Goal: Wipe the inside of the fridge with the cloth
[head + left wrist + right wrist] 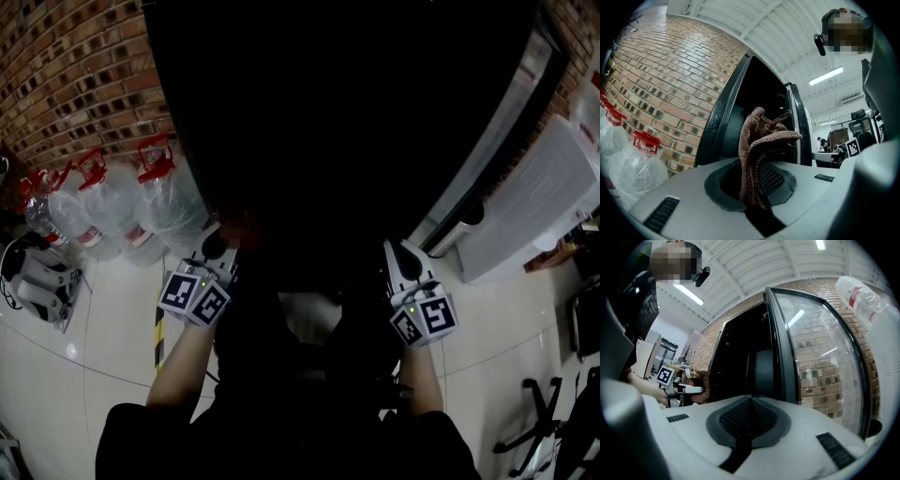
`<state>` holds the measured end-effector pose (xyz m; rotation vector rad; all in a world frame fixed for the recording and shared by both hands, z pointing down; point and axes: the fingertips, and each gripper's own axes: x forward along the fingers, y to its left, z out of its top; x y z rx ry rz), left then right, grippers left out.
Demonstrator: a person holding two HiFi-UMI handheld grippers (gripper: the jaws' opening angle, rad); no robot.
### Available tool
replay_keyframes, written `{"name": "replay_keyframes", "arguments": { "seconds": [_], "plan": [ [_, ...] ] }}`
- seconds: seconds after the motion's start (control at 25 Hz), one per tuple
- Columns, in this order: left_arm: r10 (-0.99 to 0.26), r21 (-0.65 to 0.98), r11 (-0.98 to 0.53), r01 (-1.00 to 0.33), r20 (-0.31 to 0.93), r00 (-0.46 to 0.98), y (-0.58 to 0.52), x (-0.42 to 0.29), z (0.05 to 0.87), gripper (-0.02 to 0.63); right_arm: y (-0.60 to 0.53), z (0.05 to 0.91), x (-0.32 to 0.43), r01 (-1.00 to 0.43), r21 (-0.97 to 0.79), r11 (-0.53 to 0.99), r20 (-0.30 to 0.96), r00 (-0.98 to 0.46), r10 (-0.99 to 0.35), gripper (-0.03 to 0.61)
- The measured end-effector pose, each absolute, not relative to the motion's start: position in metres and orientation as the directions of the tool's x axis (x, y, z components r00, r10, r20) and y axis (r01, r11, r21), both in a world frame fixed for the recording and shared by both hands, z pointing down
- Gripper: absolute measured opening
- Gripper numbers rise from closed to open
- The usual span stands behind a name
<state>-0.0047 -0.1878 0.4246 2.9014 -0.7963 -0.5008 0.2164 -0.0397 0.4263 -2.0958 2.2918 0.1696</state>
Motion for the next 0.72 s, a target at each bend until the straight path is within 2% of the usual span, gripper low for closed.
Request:
{"name": "replay_keyframes", "arguments": {
  "seconds": [0.72],
  "plan": [
    [-0.546, 0.17, -0.837, -0.519, -0.298, 0.783, -0.1864, -0.0128, 0.4235, 0.057, -0.0323, 0.4222, 0.2215, -0.997, 0.044, 0.07, -0.139, -0.076, -0.987, 0.002]
  ]
}}
